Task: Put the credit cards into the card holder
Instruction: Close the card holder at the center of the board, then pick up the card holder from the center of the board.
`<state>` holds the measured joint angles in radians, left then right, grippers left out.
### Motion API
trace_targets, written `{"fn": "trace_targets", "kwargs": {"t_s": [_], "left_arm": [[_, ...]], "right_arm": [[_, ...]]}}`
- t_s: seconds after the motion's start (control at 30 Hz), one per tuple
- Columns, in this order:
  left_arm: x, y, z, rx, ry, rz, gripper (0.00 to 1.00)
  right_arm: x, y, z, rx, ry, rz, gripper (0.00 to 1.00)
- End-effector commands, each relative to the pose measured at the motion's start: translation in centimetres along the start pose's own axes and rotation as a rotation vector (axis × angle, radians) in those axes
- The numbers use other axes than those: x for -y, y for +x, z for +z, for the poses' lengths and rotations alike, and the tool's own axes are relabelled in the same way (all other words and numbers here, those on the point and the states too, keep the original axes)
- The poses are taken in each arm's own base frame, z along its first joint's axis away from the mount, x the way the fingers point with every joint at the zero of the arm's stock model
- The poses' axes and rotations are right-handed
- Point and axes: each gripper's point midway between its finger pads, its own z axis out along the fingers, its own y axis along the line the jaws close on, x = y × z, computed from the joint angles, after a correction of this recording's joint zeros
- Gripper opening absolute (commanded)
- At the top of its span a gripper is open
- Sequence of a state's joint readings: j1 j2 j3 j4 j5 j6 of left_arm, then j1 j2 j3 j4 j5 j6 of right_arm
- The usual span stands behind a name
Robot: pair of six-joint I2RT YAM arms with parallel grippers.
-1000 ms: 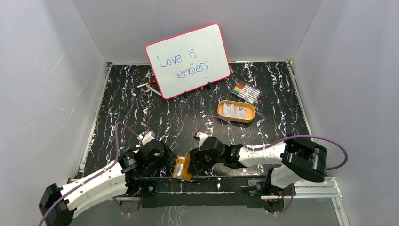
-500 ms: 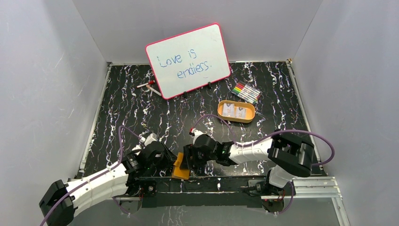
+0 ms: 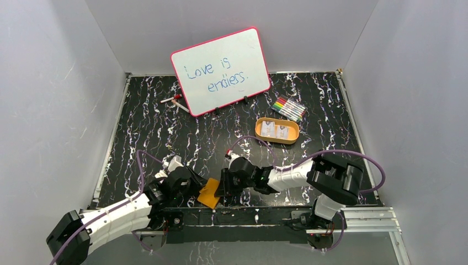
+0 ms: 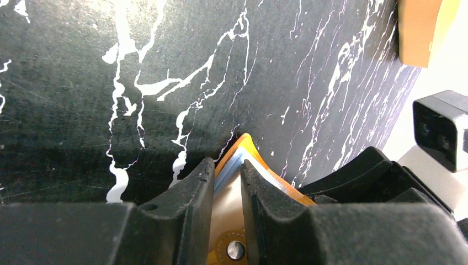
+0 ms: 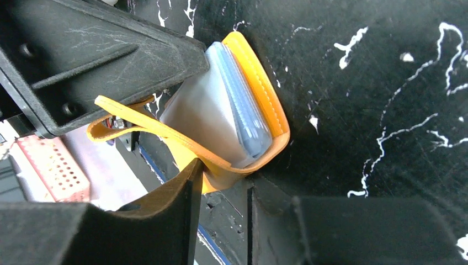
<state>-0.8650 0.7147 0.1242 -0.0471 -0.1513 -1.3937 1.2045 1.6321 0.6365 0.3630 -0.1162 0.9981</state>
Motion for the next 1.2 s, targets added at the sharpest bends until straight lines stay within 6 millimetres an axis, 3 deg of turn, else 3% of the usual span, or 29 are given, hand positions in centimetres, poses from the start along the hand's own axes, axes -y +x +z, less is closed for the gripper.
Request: {"fn": "trace_targets", "kwargs": {"t_s": [0.0, 0.23, 0.43, 0.67, 0.87, 0.93, 1.03, 1.17], "left_arm": [[-2.1, 3.3, -0.3, -0.163, -0.05, 0.015, 0.22], [-1.5, 2.8, -0.6, -0.143, -0.052, 0.041, 0.23], [0.8, -1.1, -2.6, 0.017, -0.082, 0.138, 0.43], [6.7, -8.2, -7.5, 0.309, -0.058, 0.281, 0.61], [13.0, -11.9, -10.8, 0.458, 0.017, 0.476, 0.67], [16.2, -11.5, -11.3, 0.452, 0.141, 0.611, 0.68], [20.3, -9.1, -11.9, 0.392, 0.361, 0.877, 0.68], [22.2, -6.1, -11.9, 0.287, 0.503, 1.128, 0.68]], "right_arm": [[-2.1, -1.1, 0.7, 0.077, -0.108, -0.029, 0.3], [-3.7, -2.7, -1.3, 0.18, -0.172, -0.075, 0.1], [-4.0, -4.2, -4.0, 0.248, -0.134, -0.112, 0.0], [-2.6, -6.9, -9.1, 0.345, 0.058, -0.099, 0.0], [-2.6, -10.5, -14.2, 0.438, 0.204, -0.073, 0.0], [-2.7, -11.9, -15.6, 0.463, 0.228, -0.057, 0.0], [-2.7, -14.0, -17.0, 0.466, 0.257, -0.02, 0.0], [-3.0, -16.6, -18.7, 0.478, 0.248, 0.046, 0.0]]}}
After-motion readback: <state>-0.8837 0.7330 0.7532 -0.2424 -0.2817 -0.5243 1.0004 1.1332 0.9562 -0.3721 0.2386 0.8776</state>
